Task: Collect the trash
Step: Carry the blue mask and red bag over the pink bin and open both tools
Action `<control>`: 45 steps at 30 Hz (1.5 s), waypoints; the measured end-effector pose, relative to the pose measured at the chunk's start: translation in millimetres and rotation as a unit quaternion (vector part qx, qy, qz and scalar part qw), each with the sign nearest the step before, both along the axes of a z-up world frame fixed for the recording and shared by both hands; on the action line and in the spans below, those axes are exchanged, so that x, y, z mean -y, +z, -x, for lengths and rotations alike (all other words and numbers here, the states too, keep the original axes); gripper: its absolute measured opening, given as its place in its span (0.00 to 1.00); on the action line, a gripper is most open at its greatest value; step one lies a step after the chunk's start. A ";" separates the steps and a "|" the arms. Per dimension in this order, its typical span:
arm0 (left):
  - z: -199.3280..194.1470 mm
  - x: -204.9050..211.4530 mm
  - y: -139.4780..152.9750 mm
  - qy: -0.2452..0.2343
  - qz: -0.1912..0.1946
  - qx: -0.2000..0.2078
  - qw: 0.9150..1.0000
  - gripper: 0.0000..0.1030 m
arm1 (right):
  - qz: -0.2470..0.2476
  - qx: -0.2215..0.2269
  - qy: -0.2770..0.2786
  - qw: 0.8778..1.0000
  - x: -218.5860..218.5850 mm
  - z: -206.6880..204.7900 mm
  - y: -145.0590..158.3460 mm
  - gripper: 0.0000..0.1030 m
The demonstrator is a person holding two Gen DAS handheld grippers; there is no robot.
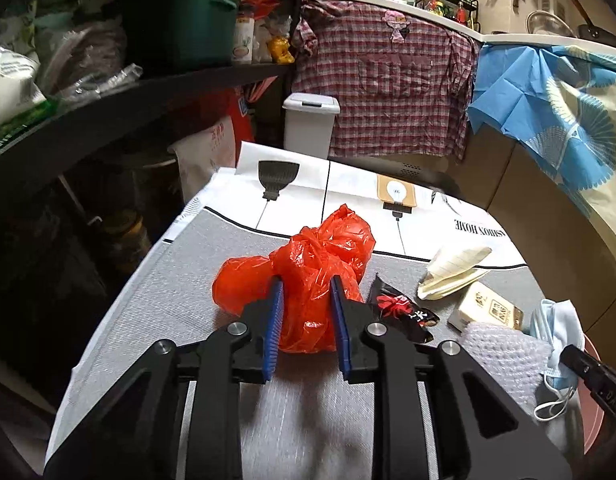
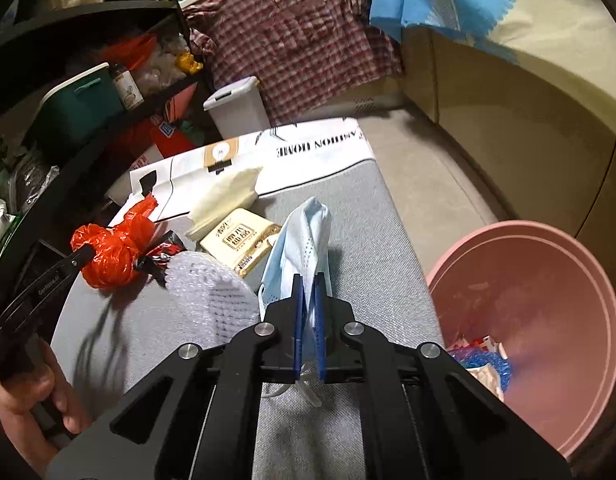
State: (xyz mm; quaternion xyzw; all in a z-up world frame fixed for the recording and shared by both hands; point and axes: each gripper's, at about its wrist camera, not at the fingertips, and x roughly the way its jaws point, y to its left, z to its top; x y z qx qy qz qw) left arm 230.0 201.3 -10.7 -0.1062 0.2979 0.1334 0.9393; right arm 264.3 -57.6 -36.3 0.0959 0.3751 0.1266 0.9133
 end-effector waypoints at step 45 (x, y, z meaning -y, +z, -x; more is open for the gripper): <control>53.8 210.5 50.9 -0.229 0.024 0.069 0.971 0.21 | 0.102 0.026 -0.265 0.958 132.6 72.3 43.0 0.05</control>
